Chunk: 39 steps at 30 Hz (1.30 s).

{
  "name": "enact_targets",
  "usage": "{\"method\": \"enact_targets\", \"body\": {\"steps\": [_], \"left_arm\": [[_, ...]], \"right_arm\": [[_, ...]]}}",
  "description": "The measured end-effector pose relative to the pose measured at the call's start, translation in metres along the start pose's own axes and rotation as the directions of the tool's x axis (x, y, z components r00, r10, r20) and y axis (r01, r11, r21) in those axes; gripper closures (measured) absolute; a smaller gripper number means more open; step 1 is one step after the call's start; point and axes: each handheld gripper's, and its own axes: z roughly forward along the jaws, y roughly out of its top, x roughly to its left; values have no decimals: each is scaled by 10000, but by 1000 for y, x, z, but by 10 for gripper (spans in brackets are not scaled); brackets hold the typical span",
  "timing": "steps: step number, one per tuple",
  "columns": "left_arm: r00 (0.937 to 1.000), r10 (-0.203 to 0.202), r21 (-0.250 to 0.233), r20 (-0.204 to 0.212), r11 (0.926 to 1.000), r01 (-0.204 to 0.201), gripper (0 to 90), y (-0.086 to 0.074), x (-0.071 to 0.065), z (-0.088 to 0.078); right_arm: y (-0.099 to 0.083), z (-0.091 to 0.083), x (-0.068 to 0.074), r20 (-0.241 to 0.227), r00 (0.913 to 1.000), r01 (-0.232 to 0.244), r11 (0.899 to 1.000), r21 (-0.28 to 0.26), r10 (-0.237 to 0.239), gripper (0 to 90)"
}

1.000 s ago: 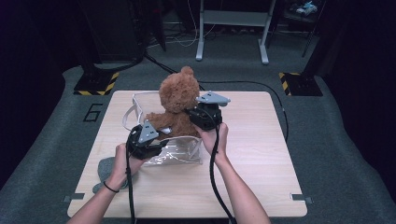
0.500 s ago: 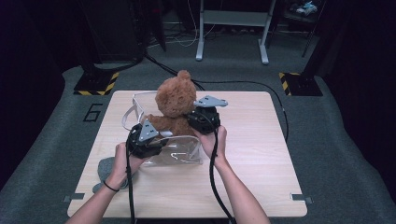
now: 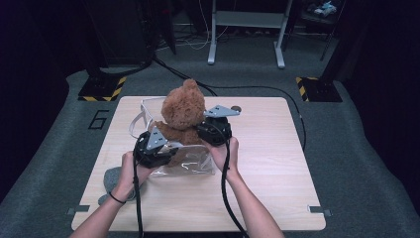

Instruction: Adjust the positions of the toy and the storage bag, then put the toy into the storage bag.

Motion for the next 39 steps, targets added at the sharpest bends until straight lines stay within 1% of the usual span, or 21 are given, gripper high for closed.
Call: {"method": "enact_targets", "body": {"steps": [2, 3, 4, 7, 9, 10, 12, 13, 18, 20, 23, 25, 26, 27, 28, 31, 33, 35, 37, 38, 39], "left_arm": [[10000, 8, -8, -12, 10000, -8, 518, 0, 0, 0], [9999, -115, -13, 21, 9999, 115, 517, 0, -1, 0], [9999, -129, -19, 26, 9999, 129, 516, -1, -1, 0], [9999, -123, -8, 36, 9999, 123, 515, -1, -1, 0], [10000, -67, -8, -2, 10000, 67, 515, -1, -1, 0], [9999, -131, -7, 8, 9999, 131, 515, -1, -1, 0], [10000, 8, -40, -51, 10000, -9, 515, -1, -1, 0], [9999, -118, -45, -35, 9999, 118, 515, -1, -2, 1], [10000, -52, -40, -53, 10000, 51, 513, -1, -1, 0], [10000, -52, 68, 19, 10000, 52, 509, 0, -2, -1], [10000, -74, 43, -4, 10000, 74, 505, 0, -1, 0], [9999, -89, 20, -70, 10000, 89, 505, 1, -2, 0], [9997, 205, 58, -124, 9998, -204, 506, 1, -1, 0], [9997, 213, 94, -106, 9997, -212, 508, 1, 0, 0], [10000, -37, 79, -64, 10000, 37, 511, 1, -2, 0], [9999, -10, 68, -118, 10000, 11, 528, 0, -1, 0], [9999, 22, 32, -164, 10000, -22, 532, 0, -1, 0], [9999, 5, 17, -118, 10000, -5, 540, 0, 0, 0], [9999, 60, 47, -90, 10000, -59, 550, 0, 0, 0], [9998, 191, 110, -92, 9998, -190, 556, 0, 0, 0], [9997, 224, 115, -101, 9997, -223, 566, 0, 0, 0]], "right_arm": [[-1, 0, 1, -24, 10000, 12, 10000, 29, -12, 789], [-1, -1, 1, -22, 10000, 28, 10000, 24, -28, 789], [-1, -1, 1, -41, 10000, 47, 10000, 27, -46, 790], [-2, -2, 2, -67, 9999, -114, 9999, 79, 115, 792], [-3, -2, 1, -95, 10000, -27, 10000, 66, 28, 793], [-3, -2, 1, -110, 9999, -24, 10000, 69, 25, 793], [-3, -1, -1, -158, 9999, -39, 9999, 123, 41, 795], [-3, -1, -1, -162, 9998, -97, 9997, 204, 101, 796], [-8, 0, -1, -210, 9996, -200, 9992, 351, 207, 798], [-8, -1, -2, -259, 9995, -175, 9991, 389, 185, 800], [-8, -2, -2, -361, 9988, -293, 9975, 639, 317, 802], [-9, -2, -2, -447, 9987, -215, 9963, 834, 253, 808], [-9, -2, -3, -490, 9985, -176, 9948, 1007, 226, 812], [-11, -2, -3, -489, 9983, -267, 9929, 1161, 325, 815], [-12, -1, -4, -536, 9981, -247, 9910, 1318, 320, 821], [-17, 0, -10, -675, 9966, -370, 9865, 1593, 483, 855], [-19, 1, -14, -772, 9954, -424, 9848, 1681, 561, 825], [-21, 2, -17, -873, 9945, -406, 9806, 1916, 582, 714], [-20, 0, -19, -1040, 9917, -529, 9772, 2058, 756, 670], [-18, -2, -20, -1013, 9927, -451, 9791, 1984, 662, 609], [-14, -6, -21, -1089, 9914, -510, 9802, 1912, 728, 520]]}}
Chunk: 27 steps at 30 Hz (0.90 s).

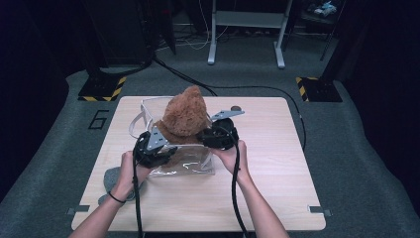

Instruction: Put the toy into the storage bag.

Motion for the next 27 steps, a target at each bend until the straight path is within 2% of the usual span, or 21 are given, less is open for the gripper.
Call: {"method": "enact_targets", "body": {"steps": [2, 5, 7, 8, 9, 10, 11, 13, 14, 16, 18, 22, 24, 26, 27], "left_arm": [[9997, 233, 66, -13, 9997, -233, 577, 0, 0, 0], [9986, 534, 196, 16, 9984, -534, 637, 2, 0, 2], [9981, 615, 184, 81, 9979, -616, 704, 2, -1, 4], [9967, 811, 227, 103, 9964, -813, 749, 2, -1, 4], [9954, 949, 292, 153, 9950, -953, 803, 3, -1, 5], [9939, 1089, 364, 165, 9933, -1095, 841, 3, -1, 6], [9935, 1111, 351, 231, 9931, -1119, 866, 3, 0, 6], [9935, 1085, 341, 347, 9934, -1097, 877, 4, 1, 5], [9938, 1054, 310, 344, 9938, -1065, 878, 4, 1, 5], [9936, 1061, 261, 398, 9939, -1072, 879, 4, 1, 3], [9945, 996, 146, 338, 9949, -1001, 879, 4, 2, 1], [9948, 876, 85, 514, 9961, -881, 880, 5, 3, -1], [9944, 945, 130, 479, 9954, -952, 879, 6, 2, 0], [9950, 815, 152, 577, 9965, -825, 878, 5, 2, 1], [9948, 791, 171, 644, 9966, -803, 878, 5, 3, 1]], "right_arm": [[7, -6, 1, 186, 9998, 60, 10000, 0, -60, 410], [19, -9, 4, 451, 9970, 617, 9980, 148, -624, 297], [23, -2, 6, 604, 9947, 804, 9954, 523, -835, 269], [23, 2, 7, 744, 9937, 790, 9948, 637, -837, 272], [23, 6, 7, 949, 9911, 859, 9929, 827, -937, 288], [23, 10, 7, 1012, 9884, 1041, 9904, 909, -1132, 345], [22, 14, 7, 1049, 9886, 973, 9898, 1038, -1082, 402], [21, 21, 7, 1230, 9862, 971, 9888, 1132, -1109, 508], [20, 24, 5, 1092, 9873, 1023, 9876, 1188, -1154, 569], [20, 27, 4, 1030, 9906, 776, 9903, 1149, -896, 648], [21, 28, 2, 1058, 9884, 958, 9881, 1202, -1087, 717], [17, 30, -4, 1436, 9844, 793, 9850, 1529, -1015, 748], [16, 29, -7, 1355, 9875, 597, 9868, 1503, -804, 742], [14, 29, -7, 1291, 9875, 715, 9863, 1484, -910, 715], [14, 28, -7, 1329, 9880, 585, 9868, 1513, -789, 664]]}}
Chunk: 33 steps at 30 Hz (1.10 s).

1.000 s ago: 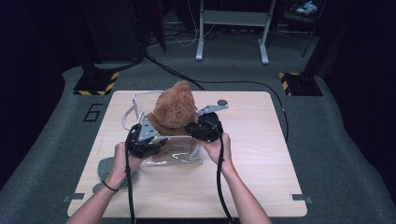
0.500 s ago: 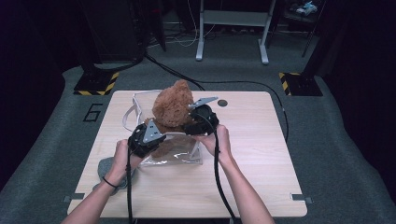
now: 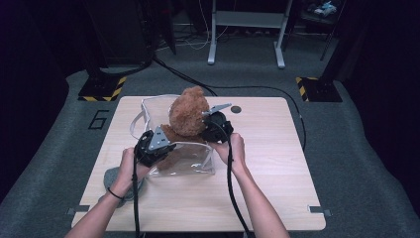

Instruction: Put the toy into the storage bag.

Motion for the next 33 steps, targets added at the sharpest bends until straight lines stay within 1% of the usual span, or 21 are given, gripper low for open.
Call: {"method": "enact_targets", "body": {"steps": [2, 3, 4, 5, 7, 8, 10, 12, 13, 14, 15, 16, 19, 21, 23, 26, 28, 29, 30, 31, 33], "left_arm": [[10000, 31, -6, -49, 10000, -31, 877, -1, -1, 0], [10000, -14, -47, -25, 10000, 14, 877, -1, -1, 0], [10000, -48, -42, -45, 10000, 48, 876, -2, 0, 0], [9999, -99, -89, -67, 9999, 98, 876, -2, 0, 0], [9999, -88, -106, -98, 9999, 86, 876, -2, 1, 0], [9999, -106, -110, -101, 9999, 104, 876, -2, 0, 0], [10000, 6, -64, -76, 10000, -6, 875, -1, -1, 0], [9999, 57, -57, -147, 10000, -58, 875, 0, -3, 0], [9998, 94, -49, -156, 9999, -95, 875, 0, -3, 0], [9998, 91, -53, -156, 9999, -92, 875, 0, -3, 0], [9998, 97, -58, -164, 9999, -98, 875, 0, -3, 0], [9998, 87, -76, -171, 9999, -88, 875, -1, -3, 0], [9997, 37, -156, -229, 9999, -40, 876, -1, -4, 0], [9998, 45, -143, -214, 9999, -48, 875, -2, -2, -1], [9997, -130, -253, -198, 9996, 125, 876, -3, -1, -1], [9998, -154, -221, -95, 9996, 152, 874, -4, -1, -1], [9997, -227, -350, -92, 9991, 223, 843, -5, -1, -1], [9992, -388, -405, -67, 9984, 385, 801, -5, -1, -2], [9990, -440, -413, -82, 9982, 436, 738, -5, 0, -2], [9982, -603, -472, 20, 9971, 603, 707, -6, 0, -3], [9978, -666, -492, 24, 9966, 666, 633, -7, -1, -5]], "right_arm": [[0, -3, -2, -73, 10000, -20, 9999, -109, 19, 515], [1, -7, -3, -176, 9998, -112, 9997, -217, 109, 480], [1, -14, -3, -431, 9989, -187, 9988, -447, 168, 421], [2, -19, -1, -459, 9989, -158, 9982, -572, 132, 372], [2, -28, 2, -651, 9979, 20, 9970, -780, -71, 298], [2, -32, 4, -674, 9977, -26, 9961, -878, -33, 270], [3, -40, 5, -875, 9961, 35, 9920, -1263, -147, 238], [4, -46, 8, -835, 9964, 40, 9877, -1562, -173, 202], [4, -49, 10, -690, 9974, 68, 9850, -1725, -189, 192], [5, -51, 12, -388, 9991, 90, 9811, -1933, -168, 192], [6, -52, 12, -186, 9997, 109, 9801, -1980, -148, 187], [7, -52, 12, -89, 9998, 144, 9784, -2064, -166, 209], [9, -48, 12, -460, 9986, 133, 9738, -2269, -243, 450], [8, -46, 13, -565, 9981, 106, 9703, -2416, -250, 673], [5, -45, 12, -501, 9983, 153, 9664, -2564, -291, 898], [0, -41, 8, -537, 9985, -26, 9692, -2464, -110, 900], [-3, -41, 6, -627, 9980, -111, 9693, -2455, -44, 880], [-4, -42, 7, -670, 9976, -308, 9712, -2362, 154, 835], [-5, -43, 6, -670, 9976, -305, 9705, -2393, 148, 799], [-7, -43, 6, -751, 9969, -389, 9716, -2334, 218, 756], [-9, -43, 3, -744, 9966, -518, 9740, -2207, 362, 670]]}}
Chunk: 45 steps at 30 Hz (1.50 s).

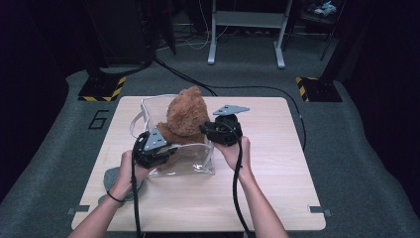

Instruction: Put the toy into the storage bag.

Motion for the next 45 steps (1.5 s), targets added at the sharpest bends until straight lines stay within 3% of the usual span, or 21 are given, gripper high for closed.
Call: {"method": "enact_targets", "body": {"steps": [3, 10, 13, 20, 27, 36, 44, 45], "left_arm": [[9999, -146, -114, -31, 9998, 146, 502, -1, -3, -6], [9980, -570, -597, -284, 9967, 552, 333, -6, 0, -33], [9966, -754, -761, -333, 9944, 727, 273, -10, 4, -46], [9951, -841, -883, -521, 9929, 793, 222, -21, 7, -71], [9921, -1082, -830, -638, 9912, 1028, 161, -36, 7, -84], [9744, -1848, -460, -1278, 9825, 1803, 145, -75, 21, -85], [9507, -2554, 79, -1758, 9654, 2608, 138, -117, 31, -74], [9510, -2581, 198, -1702, 9640, 2652, 138, -123, 32, -72]], "right_arm": [[-4, -3, -3, -71, 9998, -174, 9998, 54, 175, 542], [-8, -24, -6, 48, 9997, -249, 9997, -71, 249, 243], [-10, -33, -9, 181, 9992, -360, 9993, -26, 361, 171], [-24, -51, -20, 547, 9970, -547, 9985, -54, 549, 130], [-41, -72, -30, 998, 9924, -700, 9973, -200, 716, 84], [-65, -94, -42, 1753, 9811, -797, 9967, -180, 816, 39], [-96, -107, -51, 2649, 9596, -969, 9953, -50, 948, 21], [-102, -108, -54, 2777, 9570, -893, 9960, 54, 843, 17]]}}
